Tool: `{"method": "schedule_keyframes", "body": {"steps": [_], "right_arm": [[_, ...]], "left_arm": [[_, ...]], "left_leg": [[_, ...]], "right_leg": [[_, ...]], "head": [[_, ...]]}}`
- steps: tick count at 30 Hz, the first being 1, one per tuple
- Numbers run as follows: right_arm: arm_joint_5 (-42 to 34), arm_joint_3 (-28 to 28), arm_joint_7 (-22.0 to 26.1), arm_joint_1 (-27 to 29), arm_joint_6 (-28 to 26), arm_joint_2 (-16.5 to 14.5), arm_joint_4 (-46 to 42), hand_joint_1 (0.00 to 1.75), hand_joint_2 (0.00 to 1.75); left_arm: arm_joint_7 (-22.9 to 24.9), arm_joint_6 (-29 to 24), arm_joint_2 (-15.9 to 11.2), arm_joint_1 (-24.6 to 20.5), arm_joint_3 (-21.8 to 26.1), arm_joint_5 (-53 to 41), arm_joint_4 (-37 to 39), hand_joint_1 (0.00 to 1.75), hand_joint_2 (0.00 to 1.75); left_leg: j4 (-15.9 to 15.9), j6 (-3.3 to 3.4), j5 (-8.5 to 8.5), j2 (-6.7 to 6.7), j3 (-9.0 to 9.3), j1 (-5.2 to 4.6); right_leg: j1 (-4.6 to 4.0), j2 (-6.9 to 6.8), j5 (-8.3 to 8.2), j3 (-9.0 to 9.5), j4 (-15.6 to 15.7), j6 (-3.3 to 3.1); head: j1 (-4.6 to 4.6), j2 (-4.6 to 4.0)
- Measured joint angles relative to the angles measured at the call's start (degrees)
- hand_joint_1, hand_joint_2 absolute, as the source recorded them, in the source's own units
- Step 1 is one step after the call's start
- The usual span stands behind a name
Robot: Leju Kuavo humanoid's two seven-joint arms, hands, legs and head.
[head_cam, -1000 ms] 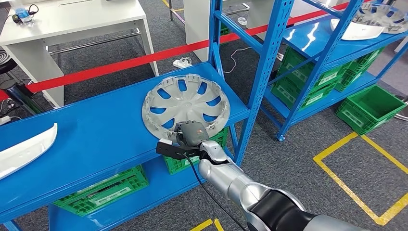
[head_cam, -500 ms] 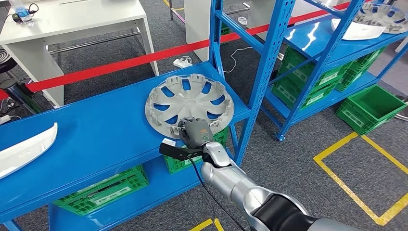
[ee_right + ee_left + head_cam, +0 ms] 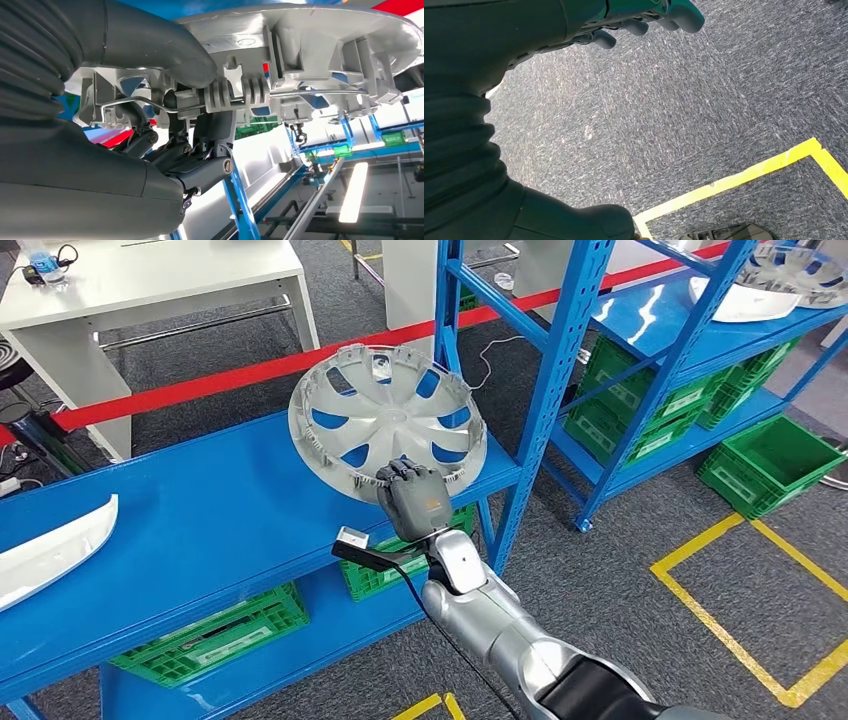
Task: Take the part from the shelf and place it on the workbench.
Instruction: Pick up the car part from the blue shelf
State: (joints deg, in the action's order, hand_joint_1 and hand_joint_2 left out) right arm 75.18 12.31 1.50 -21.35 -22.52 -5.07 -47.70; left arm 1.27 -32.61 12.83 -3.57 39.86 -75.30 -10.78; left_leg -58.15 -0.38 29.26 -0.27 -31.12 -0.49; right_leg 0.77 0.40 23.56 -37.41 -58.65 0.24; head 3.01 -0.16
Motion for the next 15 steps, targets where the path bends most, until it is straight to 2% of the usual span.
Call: {"method": "schedule_keyframes", "body": {"steps": [4, 11, 15], "right_arm": [[4.71, -0.04, -0.85, 0.96, -1.6, 0.42, -1.63, 1.75, 1.75], [12.15, -1.07, 2.59, 4.21, -4.8, 1.24, -8.0, 1.75, 1.75], [14.57, 0.45, 0.59, 5.52, -7.3, 2.31, -11.67, 1.75, 1.75]], "left_arm": [[-0.58, 0.03, 0.0, 0.04, -0.02, -0.19, 0.0, 0.0, 1.75], [-1.31, 0.34, -0.06, 0.15, -0.4, -0.98, 0.0, 0.0, 1.75], [-1.54, 0.42, -0.09, 0.16, -0.51, -0.54, 0.0, 0.0, 1.75]], "left_leg": [[0.0, 0.0, 0.0, -0.01, 0.02, 0.0], [0.0, 0.0, 0.0, 0.0, -0.03, 0.0], [0.0, 0.0, 0.0, -0.01, -0.13, 0.0]], "right_leg": [[0.0, 0.0, 0.0, -0.05, 0.0, 0.0], [-0.01, 0.0, 0.0, -0.09, 0.0, 0.0], [0.01, 0.0, 0.01, -0.1, 0.0, 0.0]], "head": [[0.0, 0.01], [0.0, 0.01], [0.0, 0.01]]}}
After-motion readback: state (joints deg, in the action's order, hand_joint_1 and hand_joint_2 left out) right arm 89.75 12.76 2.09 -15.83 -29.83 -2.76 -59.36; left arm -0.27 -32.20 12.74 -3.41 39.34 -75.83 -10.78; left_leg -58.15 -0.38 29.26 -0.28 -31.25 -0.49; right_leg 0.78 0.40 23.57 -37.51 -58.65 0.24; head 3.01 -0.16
